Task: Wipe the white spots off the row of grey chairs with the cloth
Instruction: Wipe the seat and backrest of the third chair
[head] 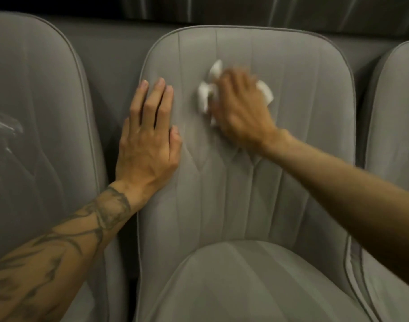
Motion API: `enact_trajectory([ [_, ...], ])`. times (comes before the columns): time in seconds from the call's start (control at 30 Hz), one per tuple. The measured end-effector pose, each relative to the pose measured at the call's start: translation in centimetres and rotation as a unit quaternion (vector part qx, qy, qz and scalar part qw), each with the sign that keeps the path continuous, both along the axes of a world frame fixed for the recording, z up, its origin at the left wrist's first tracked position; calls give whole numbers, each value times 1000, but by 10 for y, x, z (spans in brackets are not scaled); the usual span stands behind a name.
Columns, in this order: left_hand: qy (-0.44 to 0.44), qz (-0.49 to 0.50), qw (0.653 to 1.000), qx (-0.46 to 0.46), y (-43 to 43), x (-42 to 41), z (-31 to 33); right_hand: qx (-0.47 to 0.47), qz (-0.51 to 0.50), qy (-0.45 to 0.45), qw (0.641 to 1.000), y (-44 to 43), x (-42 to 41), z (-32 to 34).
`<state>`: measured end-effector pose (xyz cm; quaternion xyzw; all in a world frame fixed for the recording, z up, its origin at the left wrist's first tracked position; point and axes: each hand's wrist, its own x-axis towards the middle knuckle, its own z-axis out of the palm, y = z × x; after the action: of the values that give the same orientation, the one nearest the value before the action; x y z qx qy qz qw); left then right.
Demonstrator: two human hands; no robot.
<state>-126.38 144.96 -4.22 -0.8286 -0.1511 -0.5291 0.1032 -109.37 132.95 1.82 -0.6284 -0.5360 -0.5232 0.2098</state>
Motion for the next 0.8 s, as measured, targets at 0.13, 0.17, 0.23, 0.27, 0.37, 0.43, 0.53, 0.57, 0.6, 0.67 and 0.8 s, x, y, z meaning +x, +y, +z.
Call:
enact_trajectory([
  [0.13, -6, -1, 1000, 5, 2, 1, -1, 167, -54, 121, 977, 18, -4, 11],
  [0.17, -5, 0, 1000, 3, 1, 1, -1, 144, -44, 127, 980, 20, -15, -5],
  [0.23, 0, -4, 1000, -2, 1, 0, 0, 33, 8, 95, 995, 12, -32, -42],
  [0.27, 3, -3, 1000, -4, 1, -1, 1, -24, 30, 67, 997, 3, -33, -52],
  [0.37, 3, 0, 1000, -8, -1, -1, 0, -40, 29, 34, 998, -3, -14, -29],
  [0.43, -3, -4, 1000, -8, -1, -1, 0, 63, -12, 81, 995, 9, -8, -12],
  [0.53, -5, -11, 1000, -11, 0, -1, 0, 105, -14, 154, 982, 21, -27, -41],
  [0.57, -6, -12, 1000, -11, 0, -1, 0, 74, 6, 153, 985, 19, -36, -62],
  [0.6, -7, -14, 1000, -8, 1, -1, 1, 27, 29, 147, 988, 12, -42, -85],
  [0.67, -7, -16, 1000, -6, 1, -2, 1, -65, 68, 124, 988, -5, -47, -120],
  [0.8, -6, -14, 1000, -16, 0, -2, 1, -78, 58, 45, 994, -7, -24, -91],
])
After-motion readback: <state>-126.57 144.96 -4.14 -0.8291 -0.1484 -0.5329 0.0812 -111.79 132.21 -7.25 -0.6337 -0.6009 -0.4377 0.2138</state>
